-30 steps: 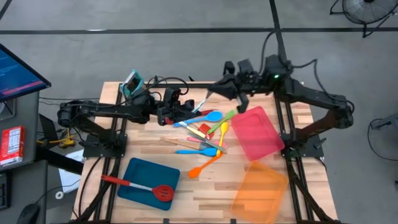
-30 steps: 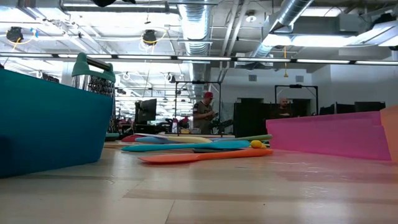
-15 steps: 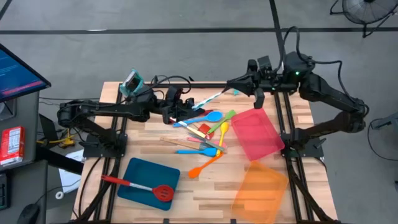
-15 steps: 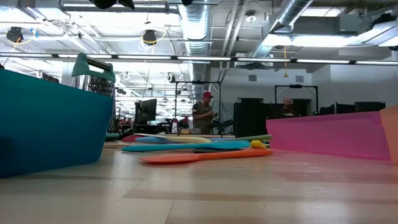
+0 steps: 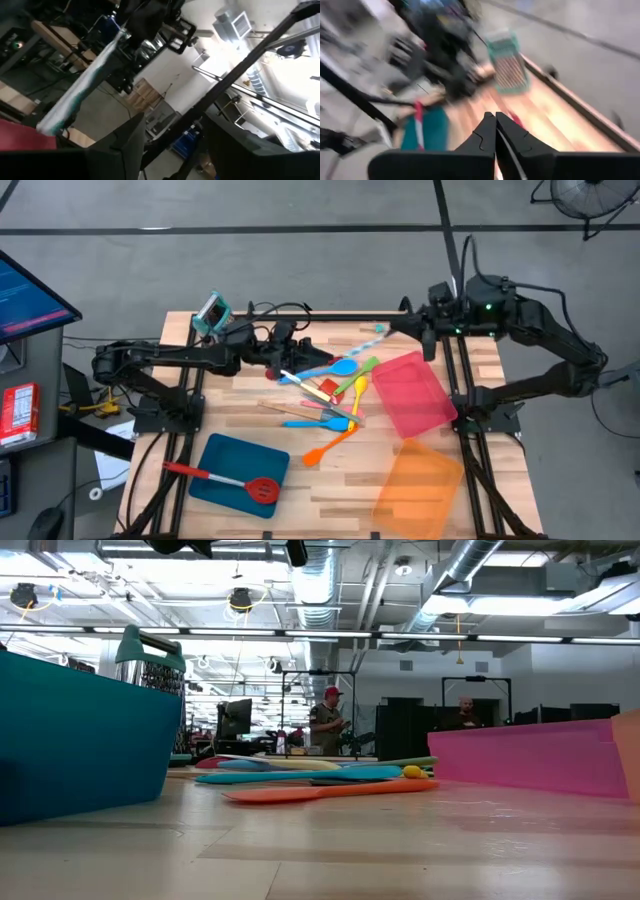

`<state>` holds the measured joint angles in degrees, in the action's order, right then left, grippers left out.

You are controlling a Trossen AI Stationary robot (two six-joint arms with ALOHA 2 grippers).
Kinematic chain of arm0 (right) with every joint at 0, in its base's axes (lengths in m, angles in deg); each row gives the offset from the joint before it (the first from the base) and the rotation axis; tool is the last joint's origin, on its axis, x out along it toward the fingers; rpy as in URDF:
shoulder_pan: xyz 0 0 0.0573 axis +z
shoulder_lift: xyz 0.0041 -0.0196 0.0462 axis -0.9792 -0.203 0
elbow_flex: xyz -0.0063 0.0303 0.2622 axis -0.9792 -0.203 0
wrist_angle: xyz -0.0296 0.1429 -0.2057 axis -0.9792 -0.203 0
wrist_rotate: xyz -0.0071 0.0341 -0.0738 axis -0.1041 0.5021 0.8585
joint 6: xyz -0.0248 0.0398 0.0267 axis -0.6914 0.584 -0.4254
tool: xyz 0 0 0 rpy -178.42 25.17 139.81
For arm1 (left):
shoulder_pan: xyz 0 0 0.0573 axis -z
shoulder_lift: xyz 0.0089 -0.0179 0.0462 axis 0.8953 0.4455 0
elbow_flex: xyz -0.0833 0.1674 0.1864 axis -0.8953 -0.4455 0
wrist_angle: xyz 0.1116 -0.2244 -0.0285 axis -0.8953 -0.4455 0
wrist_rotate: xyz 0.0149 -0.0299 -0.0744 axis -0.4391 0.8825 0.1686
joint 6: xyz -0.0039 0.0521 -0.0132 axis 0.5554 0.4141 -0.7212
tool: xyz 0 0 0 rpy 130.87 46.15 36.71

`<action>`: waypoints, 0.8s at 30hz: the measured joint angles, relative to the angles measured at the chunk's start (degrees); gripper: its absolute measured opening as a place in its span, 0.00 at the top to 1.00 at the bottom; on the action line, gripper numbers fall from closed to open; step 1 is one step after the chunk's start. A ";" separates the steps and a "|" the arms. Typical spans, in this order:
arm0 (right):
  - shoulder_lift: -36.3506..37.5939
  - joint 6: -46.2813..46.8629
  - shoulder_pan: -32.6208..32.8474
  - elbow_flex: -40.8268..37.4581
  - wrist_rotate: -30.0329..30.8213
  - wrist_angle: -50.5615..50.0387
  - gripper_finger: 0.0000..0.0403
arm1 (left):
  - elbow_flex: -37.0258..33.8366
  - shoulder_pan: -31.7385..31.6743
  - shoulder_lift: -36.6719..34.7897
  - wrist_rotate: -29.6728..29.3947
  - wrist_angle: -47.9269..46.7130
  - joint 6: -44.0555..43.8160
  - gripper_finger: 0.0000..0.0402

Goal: Pick & Place Kitchen Items
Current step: Put the blue patterned table knife into the red bin

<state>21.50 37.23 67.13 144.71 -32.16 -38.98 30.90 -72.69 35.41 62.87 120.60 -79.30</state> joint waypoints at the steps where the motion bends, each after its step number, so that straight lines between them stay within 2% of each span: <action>1: 0.39 0.87 0.35 0.00 1.68 -3.26 1.00 | 0.00 0.07 0.00 0.02 -0.29 0.00 0.56; 6: 1.49 6.32 2.00 0.00 10.04 -20.11 1.00 | 0.00 0.21 0.00 1.11 -0.96 0.00 0.56; 12: 1.32 11.69 1.20 -1.87 10.58 -36.33 1.00 | 0.00 0.19 0.00 1.10 -2.64 0.00 0.56; 24: -1.48 12.19 -1.81 -23.70 3.49 -36.99 1.00 | 0.00 0.19 0.00 1.30 -2.67 0.00 0.56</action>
<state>20.02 49.42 65.32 121.02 -28.67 -75.97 30.90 -72.50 35.41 64.17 117.93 -79.30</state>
